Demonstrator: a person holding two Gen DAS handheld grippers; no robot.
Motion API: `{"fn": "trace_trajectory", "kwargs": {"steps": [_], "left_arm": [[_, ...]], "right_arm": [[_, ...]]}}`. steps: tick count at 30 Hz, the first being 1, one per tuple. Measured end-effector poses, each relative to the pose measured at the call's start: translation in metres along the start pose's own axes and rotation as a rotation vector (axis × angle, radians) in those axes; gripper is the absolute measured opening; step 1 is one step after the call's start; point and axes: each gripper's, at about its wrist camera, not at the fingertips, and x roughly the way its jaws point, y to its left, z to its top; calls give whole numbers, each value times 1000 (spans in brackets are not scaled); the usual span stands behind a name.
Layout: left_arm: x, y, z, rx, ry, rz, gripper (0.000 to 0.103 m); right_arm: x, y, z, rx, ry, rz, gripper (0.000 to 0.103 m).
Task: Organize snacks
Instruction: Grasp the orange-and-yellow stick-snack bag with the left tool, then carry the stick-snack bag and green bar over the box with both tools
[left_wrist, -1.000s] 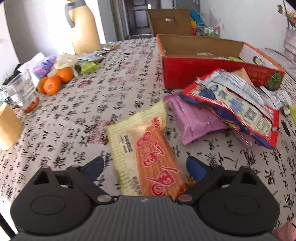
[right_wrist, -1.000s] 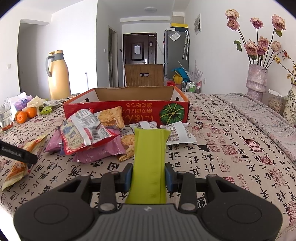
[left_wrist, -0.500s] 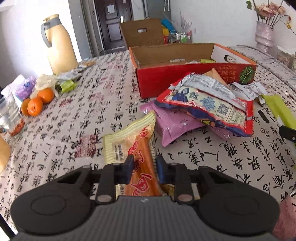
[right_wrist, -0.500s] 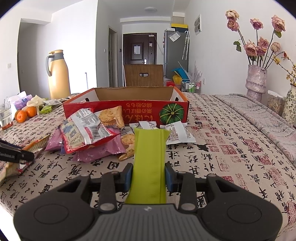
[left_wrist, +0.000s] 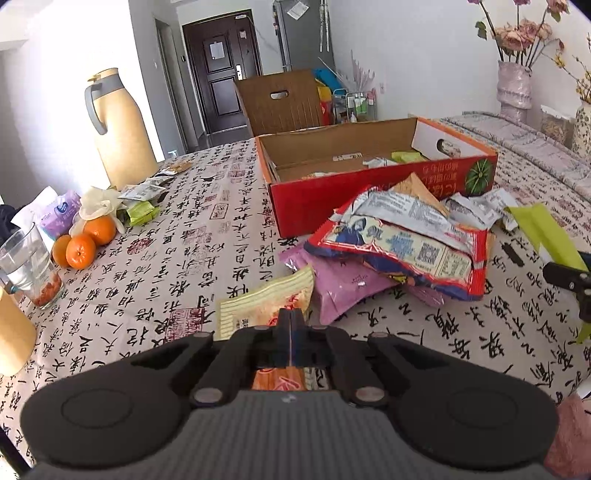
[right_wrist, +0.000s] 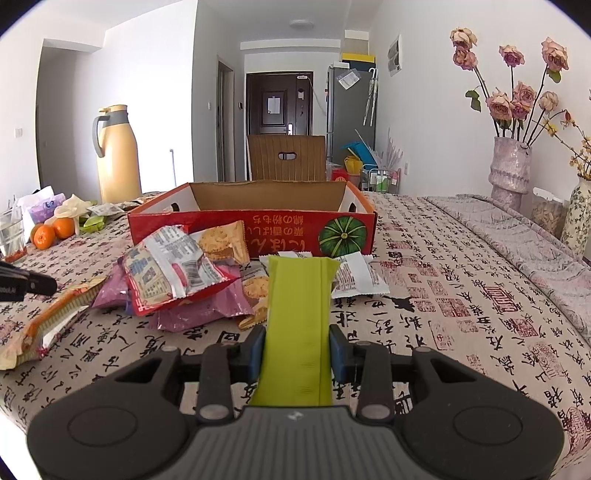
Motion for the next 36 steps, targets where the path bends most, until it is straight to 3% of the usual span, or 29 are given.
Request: {"fn": "trace_trajectory", "kwargs": {"steps": [4, 5, 6, 8, 10, 14, 18, 22, 25, 27, 36], "left_arm": [[1, 7, -1, -43, 26, -6, 11], [2, 10, -2, -59, 45, -10, 28], [3, 13, -3, -74, 60, -11, 55], [7, 18, -4, -99, 88, 0, 78], [10, 24, -5, -125, 117, -1, 79], [24, 34, -7, -167, 204, 8, 97], [40, 40, -14, -209, 287, -2, 96], [43, 38, -14, -211, 290, 1, 91], [38, 30, -12, -185, 274, -14, 74], [34, 24, -11, -164, 259, -24, 54], [25, 12, -16, -154, 208, -14, 37]], "right_arm": [[-1, 0, 0, 1, 0, 2, 35], [-1, 1, 0, 1, 0, 2, 35], [-1, 1, 0, 1, 0, 3, 35], [-1, 1, 0, 2, 1, 5, 35], [-2, 2, -1, 0, 2, 7, 35], [-2, 3, -1, 0, 2, 10, 35], [-1, 3, -1, -1, 3, 10, 35], [-1, 4, -1, -2, 4, 10, 35], [0, 4, -2, -1, 6, 12, 35], [0, 4, -2, 0, 7, 13, 35], [-1, 3, -4, 3, 4, 21, 35]]}}
